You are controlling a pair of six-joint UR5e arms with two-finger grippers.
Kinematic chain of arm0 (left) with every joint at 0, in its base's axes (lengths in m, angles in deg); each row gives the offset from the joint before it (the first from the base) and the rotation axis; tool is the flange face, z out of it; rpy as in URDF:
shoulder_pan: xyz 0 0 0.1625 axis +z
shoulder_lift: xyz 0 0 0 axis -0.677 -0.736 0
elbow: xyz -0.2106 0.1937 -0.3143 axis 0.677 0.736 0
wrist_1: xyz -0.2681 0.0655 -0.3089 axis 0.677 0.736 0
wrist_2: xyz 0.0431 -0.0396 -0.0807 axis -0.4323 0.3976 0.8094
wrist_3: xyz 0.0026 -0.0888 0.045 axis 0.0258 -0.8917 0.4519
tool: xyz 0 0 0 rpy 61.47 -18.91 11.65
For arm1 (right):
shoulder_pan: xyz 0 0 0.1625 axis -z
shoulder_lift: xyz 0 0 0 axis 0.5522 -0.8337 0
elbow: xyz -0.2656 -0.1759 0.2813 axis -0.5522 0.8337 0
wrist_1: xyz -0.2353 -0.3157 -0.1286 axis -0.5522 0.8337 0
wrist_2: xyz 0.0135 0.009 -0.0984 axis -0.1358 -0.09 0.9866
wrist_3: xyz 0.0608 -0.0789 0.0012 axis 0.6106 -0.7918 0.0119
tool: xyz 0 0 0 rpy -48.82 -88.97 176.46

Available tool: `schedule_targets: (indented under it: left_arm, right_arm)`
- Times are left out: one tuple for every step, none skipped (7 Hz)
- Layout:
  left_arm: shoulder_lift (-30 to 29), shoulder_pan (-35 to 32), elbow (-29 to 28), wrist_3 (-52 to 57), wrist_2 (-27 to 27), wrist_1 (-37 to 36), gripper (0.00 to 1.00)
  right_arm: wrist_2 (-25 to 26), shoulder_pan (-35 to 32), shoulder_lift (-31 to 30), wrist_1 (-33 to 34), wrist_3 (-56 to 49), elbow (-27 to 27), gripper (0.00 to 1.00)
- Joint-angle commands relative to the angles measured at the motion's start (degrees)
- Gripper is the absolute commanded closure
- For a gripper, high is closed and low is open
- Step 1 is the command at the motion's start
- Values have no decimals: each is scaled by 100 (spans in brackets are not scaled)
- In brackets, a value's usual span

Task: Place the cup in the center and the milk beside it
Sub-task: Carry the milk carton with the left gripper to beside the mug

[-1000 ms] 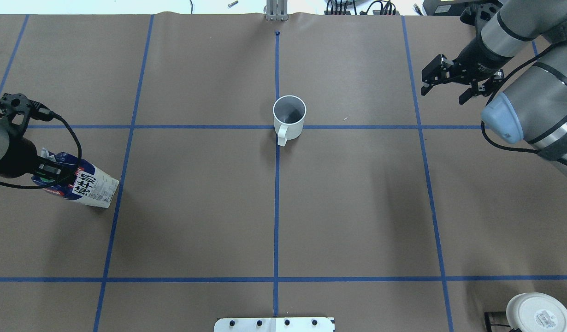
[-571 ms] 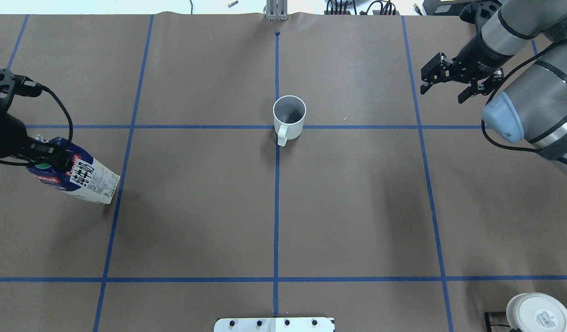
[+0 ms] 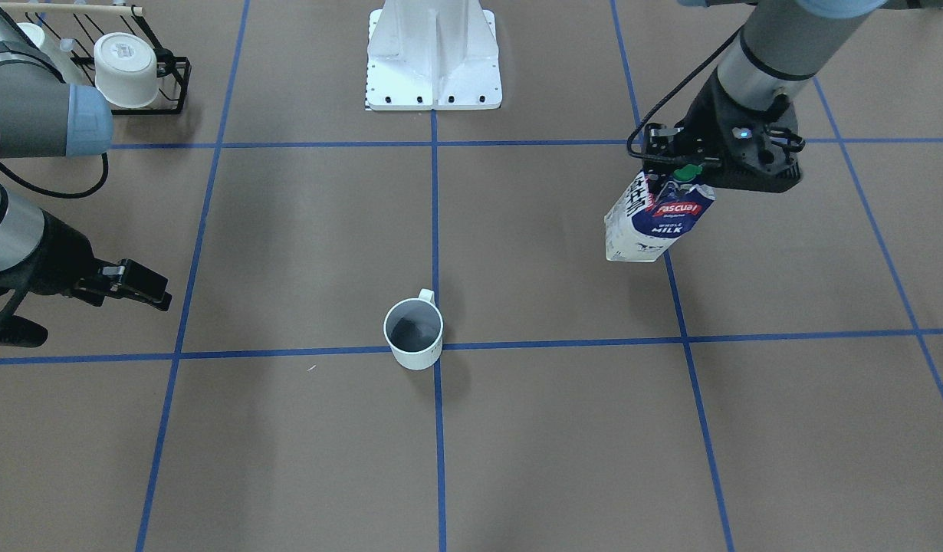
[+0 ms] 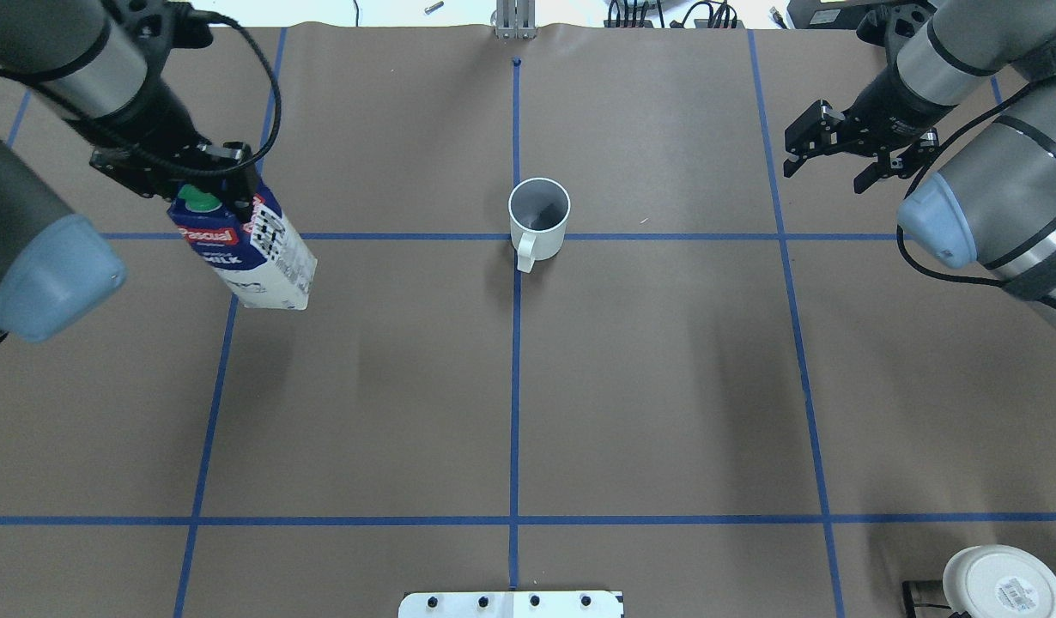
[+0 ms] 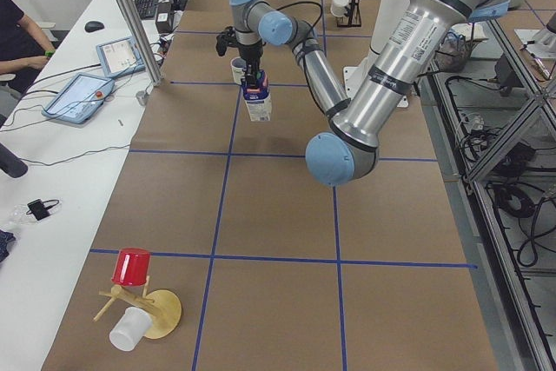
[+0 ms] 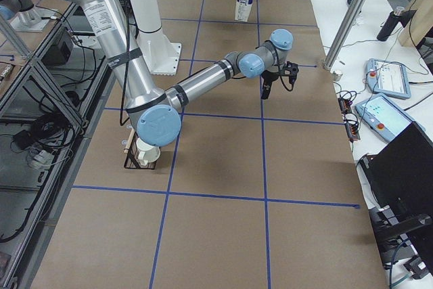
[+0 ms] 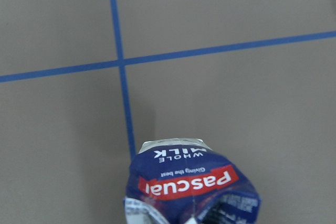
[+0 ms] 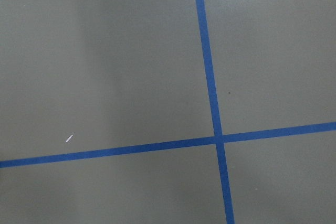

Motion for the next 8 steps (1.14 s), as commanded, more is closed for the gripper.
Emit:
schedule_targets:
  left_arm:
    - [-787,212,-1126,-979,-7,930,100]
    - [-1206,335,-1871,-1603,-33,1642,100]
    - [-1497,502,-2226,-1774,-68,1727,100]
    - [-1587,677,-2412,-1881,-373,1911,100]
    - [-1675,749,-2728,-2082,-420,2339,100]
    - [-1902,767,-3166,-2127,-429,2544,100]
    - [-2000,776,-3309,-2136,-534,2563,100]
    - [-2001,811,-3320,-2119,-543,2563,100]
  right_arm:
    - [1,-11,-23,-21,0,-76,0]
    - [1,-2,-32,-30,0,-85,0]
    - [1,-2,-24,-30,8,-85,0]
    - [10,-2,-32,-39,9,-85,0]
    - [53,15,-32,-39,0,-85,0]
    - [219,15,-24,-39,0,-85,0]
    - [230,24,-23,-39,0,-85,0]
    - [230,50,-23,-39,8,-85,0]
